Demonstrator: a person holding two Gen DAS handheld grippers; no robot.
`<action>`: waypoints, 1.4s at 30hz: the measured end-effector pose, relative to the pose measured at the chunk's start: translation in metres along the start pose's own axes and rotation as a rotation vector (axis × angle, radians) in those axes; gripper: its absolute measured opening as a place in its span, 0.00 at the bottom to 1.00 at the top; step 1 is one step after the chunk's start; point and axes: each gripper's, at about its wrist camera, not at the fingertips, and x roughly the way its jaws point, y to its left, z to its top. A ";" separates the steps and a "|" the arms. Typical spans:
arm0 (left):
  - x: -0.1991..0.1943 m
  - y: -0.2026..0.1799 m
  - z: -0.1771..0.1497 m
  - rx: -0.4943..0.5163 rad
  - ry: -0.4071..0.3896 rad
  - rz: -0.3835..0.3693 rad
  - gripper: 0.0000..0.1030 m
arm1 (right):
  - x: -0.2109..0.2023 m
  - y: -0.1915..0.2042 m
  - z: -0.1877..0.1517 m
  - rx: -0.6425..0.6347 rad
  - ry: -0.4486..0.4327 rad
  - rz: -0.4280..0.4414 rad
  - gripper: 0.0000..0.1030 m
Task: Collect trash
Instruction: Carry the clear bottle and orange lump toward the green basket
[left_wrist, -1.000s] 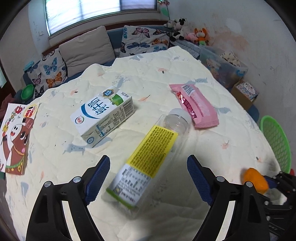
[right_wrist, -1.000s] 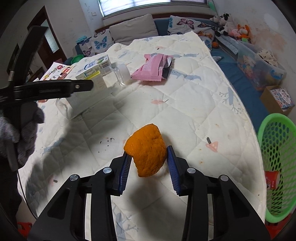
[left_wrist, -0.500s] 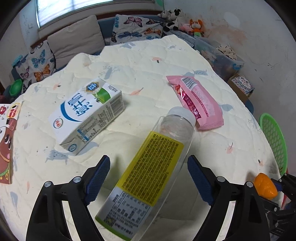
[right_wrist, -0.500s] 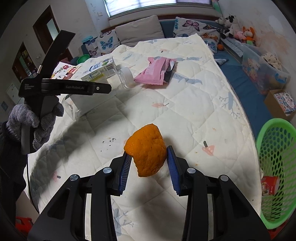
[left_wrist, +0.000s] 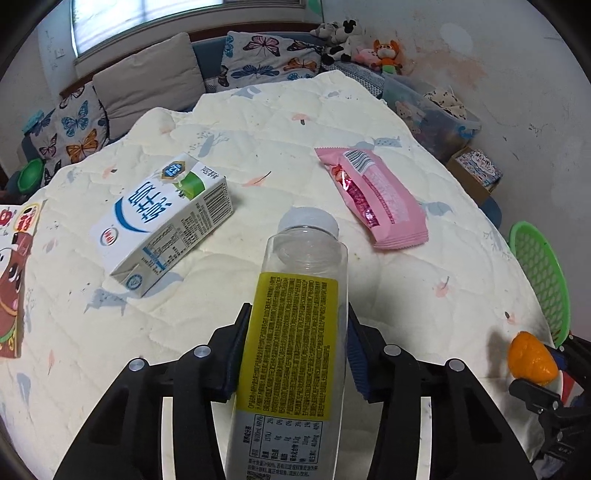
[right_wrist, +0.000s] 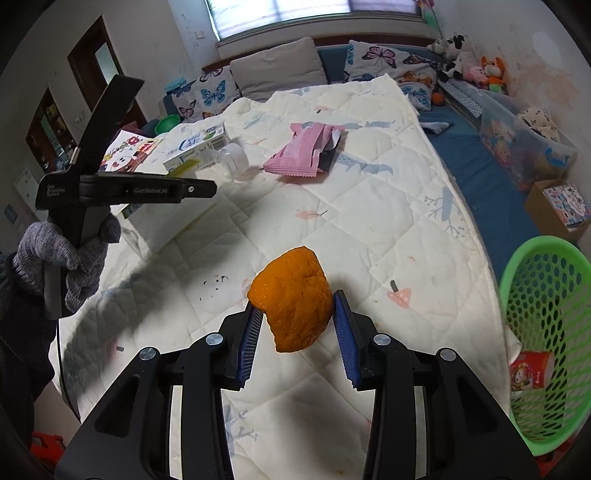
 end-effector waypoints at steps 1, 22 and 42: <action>-0.006 -0.002 -0.003 -0.003 -0.008 -0.001 0.44 | -0.002 -0.001 -0.001 0.001 -0.002 0.001 0.38; -0.090 -0.079 -0.038 0.016 -0.121 -0.104 0.44 | -0.071 -0.041 -0.032 0.037 -0.073 -0.057 0.38; -0.098 -0.174 -0.027 0.115 -0.125 -0.180 0.44 | -0.130 -0.156 -0.053 0.150 -0.118 -0.239 0.40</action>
